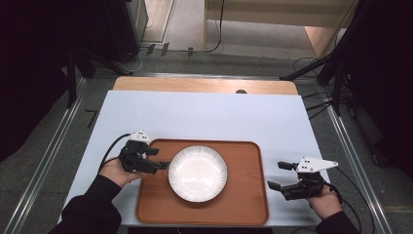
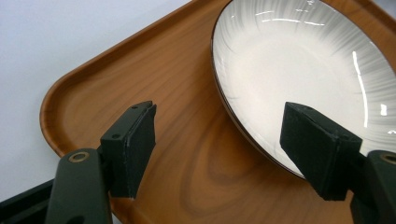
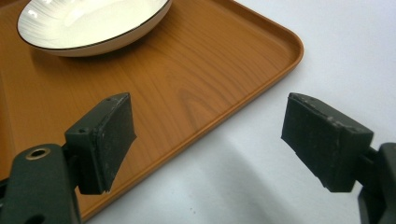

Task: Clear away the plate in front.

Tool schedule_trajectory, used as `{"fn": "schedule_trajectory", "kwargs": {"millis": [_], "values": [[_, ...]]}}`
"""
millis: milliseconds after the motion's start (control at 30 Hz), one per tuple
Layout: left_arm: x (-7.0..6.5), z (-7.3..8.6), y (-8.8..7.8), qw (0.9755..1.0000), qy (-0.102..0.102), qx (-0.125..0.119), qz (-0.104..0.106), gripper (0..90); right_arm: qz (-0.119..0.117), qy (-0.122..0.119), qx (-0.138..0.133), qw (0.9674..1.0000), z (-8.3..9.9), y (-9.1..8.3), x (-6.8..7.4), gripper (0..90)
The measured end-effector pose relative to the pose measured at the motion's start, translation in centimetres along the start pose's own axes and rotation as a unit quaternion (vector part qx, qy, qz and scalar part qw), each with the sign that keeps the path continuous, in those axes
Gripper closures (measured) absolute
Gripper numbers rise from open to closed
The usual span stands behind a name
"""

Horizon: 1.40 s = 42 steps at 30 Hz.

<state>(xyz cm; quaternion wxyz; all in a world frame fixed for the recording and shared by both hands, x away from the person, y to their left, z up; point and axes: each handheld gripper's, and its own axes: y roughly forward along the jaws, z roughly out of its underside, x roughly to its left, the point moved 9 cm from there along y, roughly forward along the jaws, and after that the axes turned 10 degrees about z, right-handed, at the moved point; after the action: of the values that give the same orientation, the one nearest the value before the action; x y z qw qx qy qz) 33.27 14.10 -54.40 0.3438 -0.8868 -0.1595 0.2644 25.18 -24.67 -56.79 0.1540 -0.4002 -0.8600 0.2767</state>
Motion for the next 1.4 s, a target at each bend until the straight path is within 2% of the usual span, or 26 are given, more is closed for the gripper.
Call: {"fn": "schedule_trajectory", "kwargs": {"millis": [267, 700, 1067, 1400], "values": [[0.1, 0.7, -1.0, 0.9998, 0.014, -0.004, -0.013, 27.0, 0.001, 0.000, 0.001, 1.0000, 0.0, 0.0, 0.0, 17.8], [0.5, 1.8, -2.7, 0.9993, 0.021, -0.018, -0.026, 26.8, 0.001, 0.001, 0.005, 1.0000, 0.1, 0.0, 0.0, 17.9], [1.2, 2.9, -4.5, 0.9974, 0.032, -0.038, -0.051, 25.7, 0.001, 0.001, 0.006, 1.0000, 0.2, 0.0, 0.0, 17.8], [2.1, 4.0, -6.0, 0.9961, 0.017, -0.062, -0.062, 25.5, 0.002, 0.003, 0.006, 1.0000, 0.2, 0.0, 0.0, 17.8]]}}
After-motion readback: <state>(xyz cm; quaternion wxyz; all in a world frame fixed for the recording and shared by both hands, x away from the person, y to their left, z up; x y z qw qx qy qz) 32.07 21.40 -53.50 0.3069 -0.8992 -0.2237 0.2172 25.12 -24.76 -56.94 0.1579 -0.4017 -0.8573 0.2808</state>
